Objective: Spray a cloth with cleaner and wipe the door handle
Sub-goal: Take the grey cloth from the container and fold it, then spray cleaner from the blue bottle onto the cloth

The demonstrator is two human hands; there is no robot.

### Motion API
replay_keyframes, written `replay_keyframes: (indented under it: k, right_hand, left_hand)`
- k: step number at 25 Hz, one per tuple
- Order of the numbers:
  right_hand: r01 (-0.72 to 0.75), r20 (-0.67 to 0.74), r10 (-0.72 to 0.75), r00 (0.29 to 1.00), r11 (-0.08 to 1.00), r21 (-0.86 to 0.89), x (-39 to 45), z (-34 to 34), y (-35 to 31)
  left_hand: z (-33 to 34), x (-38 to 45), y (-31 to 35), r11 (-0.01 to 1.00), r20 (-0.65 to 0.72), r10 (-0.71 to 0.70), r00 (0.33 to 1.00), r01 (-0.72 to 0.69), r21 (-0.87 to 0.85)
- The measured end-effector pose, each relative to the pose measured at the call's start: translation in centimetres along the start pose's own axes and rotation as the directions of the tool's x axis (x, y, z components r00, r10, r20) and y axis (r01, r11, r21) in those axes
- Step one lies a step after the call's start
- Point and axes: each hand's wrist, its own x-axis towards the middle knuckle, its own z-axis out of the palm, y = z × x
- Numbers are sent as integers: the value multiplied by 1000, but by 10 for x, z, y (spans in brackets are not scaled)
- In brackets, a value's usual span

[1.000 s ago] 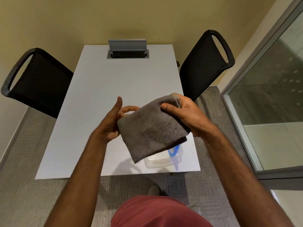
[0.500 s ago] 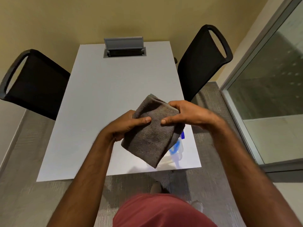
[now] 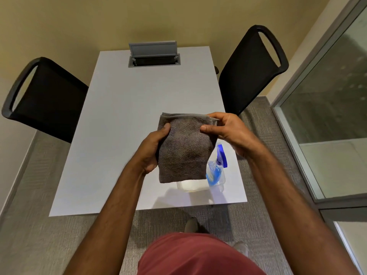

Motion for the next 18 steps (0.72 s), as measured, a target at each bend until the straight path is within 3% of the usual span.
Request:
replay_keyframes:
  k: [4,8,11,13,15,18]
  right_hand:
    - [19,-207,-2,978,997,79,-2,-1,16]
    - [52,-449,-13,894,996,74,-20,-16,45]
    - [-21,-538,93,838,990,139,-37,-19,88]
    - [-167,-519,249,818,966,200,-46,-19,121]
    - [-335,-388,354,851,935,118,-52,-19,150]
    - [-313,-227,292,929,948,-62,-49,-7,173]
  left_hand:
    - [-5,3,-4,999,-69,13,998,-15,-28]
    - [-23,10,-11,996,-163,14,987,-28,-83]
    - [-33,15,-17,990,-220,-8,975,-24,-142]
    - [-36,17,-21,983,-229,-23,973,-19,-181]
    - [-36,20,-25,977,-237,-37,971,-15,-213]
    - [-34,23,-28,975,-239,-45,970,-10,-222]
